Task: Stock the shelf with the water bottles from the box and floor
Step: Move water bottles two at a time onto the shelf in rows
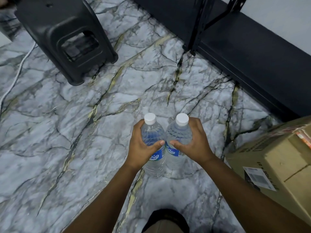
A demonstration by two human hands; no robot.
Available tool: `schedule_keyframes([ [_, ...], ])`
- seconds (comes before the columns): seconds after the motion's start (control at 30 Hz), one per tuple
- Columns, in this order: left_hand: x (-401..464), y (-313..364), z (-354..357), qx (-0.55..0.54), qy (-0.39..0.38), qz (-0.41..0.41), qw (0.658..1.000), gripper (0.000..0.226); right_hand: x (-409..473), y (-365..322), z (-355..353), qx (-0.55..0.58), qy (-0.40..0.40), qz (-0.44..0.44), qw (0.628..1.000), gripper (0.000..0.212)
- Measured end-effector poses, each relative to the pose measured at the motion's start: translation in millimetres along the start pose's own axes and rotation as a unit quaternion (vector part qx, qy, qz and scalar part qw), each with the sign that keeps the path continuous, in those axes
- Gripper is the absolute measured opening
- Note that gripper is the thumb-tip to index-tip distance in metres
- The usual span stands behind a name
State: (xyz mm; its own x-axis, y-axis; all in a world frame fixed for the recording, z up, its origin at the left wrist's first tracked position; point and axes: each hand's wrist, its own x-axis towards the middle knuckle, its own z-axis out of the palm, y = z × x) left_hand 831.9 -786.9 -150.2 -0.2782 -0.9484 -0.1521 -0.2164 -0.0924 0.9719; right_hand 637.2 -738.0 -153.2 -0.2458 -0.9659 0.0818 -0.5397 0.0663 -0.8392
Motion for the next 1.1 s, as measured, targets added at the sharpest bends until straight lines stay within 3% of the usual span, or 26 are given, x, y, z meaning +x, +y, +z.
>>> schedule_keyframes([
  [0.17, 5, -5, 5, 0.080, 0.047, 0.063, 0.994, 0.067, 3, 1, 6, 0.033, 0.035, -0.002, 0.999, 0.077],
  [0.37, 5, -8, 6, 0.037, 0.032, 0.026, 0.998, 0.073, 7, -10, 8, 0.083, 0.048, -0.022, 0.995, 0.072],
  [0.47, 10, -8, 5, 0.011, 0.014, -0.001, 1.000, 0.076, 5, -10, 10, 0.109, 0.023, 0.025, 0.994, 0.081],
  [0.67, 7, -3, 8, 0.014, 0.056, -0.018, 0.998, 0.066, -5, -16, 15, 0.057, 0.064, 0.027, 0.996, 0.062],
  [0.87, -6, 15, 15, 0.045, 0.046, -0.027, 0.998, 0.060, -5, -25, 5, -0.005, 0.070, 0.083, 0.994, 0.068],
  [1.1, -8, 53, 15, 0.035, 0.023, -0.020, 0.999, 0.062, -9, -51, -27, 0.005, 0.077, 0.124, 0.989, 0.069],
])
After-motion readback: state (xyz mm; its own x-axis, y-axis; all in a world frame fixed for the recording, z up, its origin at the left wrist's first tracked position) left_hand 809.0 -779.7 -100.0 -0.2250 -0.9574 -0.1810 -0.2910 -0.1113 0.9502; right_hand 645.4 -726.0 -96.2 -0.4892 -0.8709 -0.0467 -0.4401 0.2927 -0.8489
